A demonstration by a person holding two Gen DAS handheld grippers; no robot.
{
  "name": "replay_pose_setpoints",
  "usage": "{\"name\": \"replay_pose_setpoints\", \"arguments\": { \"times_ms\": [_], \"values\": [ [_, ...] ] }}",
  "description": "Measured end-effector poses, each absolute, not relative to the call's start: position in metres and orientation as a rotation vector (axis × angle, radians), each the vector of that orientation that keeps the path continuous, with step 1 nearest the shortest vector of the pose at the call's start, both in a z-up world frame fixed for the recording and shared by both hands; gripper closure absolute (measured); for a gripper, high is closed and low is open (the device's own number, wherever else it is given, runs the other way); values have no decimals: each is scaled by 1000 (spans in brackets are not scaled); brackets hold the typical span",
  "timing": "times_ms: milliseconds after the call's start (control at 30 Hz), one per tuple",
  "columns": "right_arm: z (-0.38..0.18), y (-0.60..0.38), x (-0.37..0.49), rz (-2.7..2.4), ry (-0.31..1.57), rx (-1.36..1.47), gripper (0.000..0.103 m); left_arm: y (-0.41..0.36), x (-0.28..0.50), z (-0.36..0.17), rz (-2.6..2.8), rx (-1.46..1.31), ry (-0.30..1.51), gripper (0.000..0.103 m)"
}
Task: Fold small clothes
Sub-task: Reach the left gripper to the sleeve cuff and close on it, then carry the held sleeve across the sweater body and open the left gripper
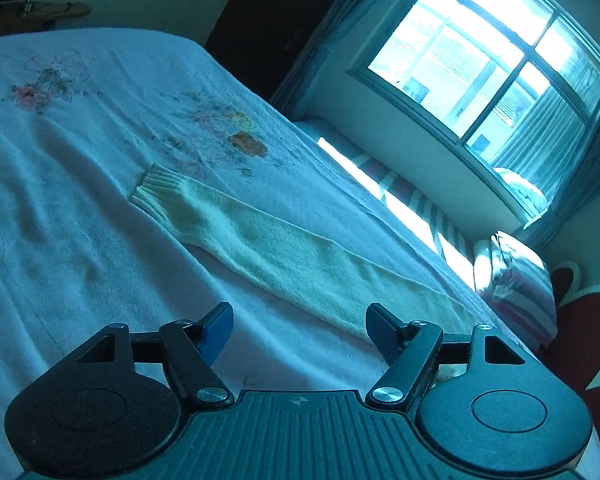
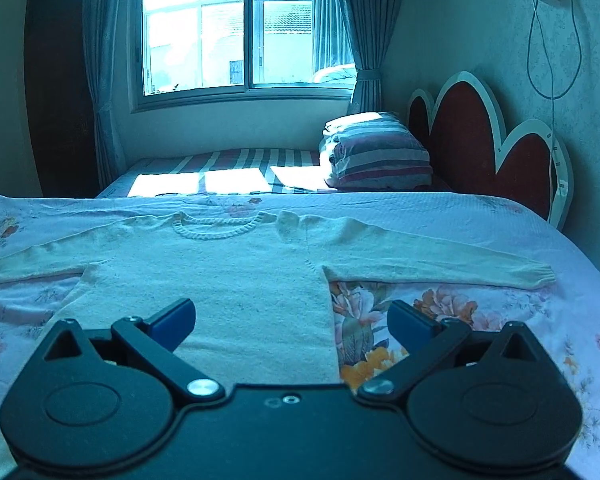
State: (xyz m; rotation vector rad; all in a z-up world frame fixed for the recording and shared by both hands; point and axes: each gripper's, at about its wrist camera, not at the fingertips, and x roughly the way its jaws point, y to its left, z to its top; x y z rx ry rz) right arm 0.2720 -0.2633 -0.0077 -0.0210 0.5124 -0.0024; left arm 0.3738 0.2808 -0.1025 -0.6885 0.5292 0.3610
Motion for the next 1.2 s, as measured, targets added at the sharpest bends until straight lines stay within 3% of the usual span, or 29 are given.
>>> {"name": "replay_pose_setpoints", "arguments": {
  "times_ms": [233,467,633,700,933,1100,1200],
  "values": [
    [-26,-247,323,-68,564,-12,0,351,426,-159,366,-904,536,29],
    [-28,-228,335,-133,567,-13,0,397,455,-180,307,-1019,471,34],
    [-30,-222,355,-179,577,19,0,414,472,-196,302,-1023,494,73],
    [-31,-218,361,-184,569,15,0,415,477,-201,294,-1000,500,81],
    [-42,-227,392,-230,594,43,0,414,476,-193,287,-991,401,81],
    [-45,-238,392,-255,606,82,0,420,486,-201,303,-1002,445,81],
    [-48,-241,388,-254,610,79,0,421,489,-198,313,-998,455,93]
  ]
}}
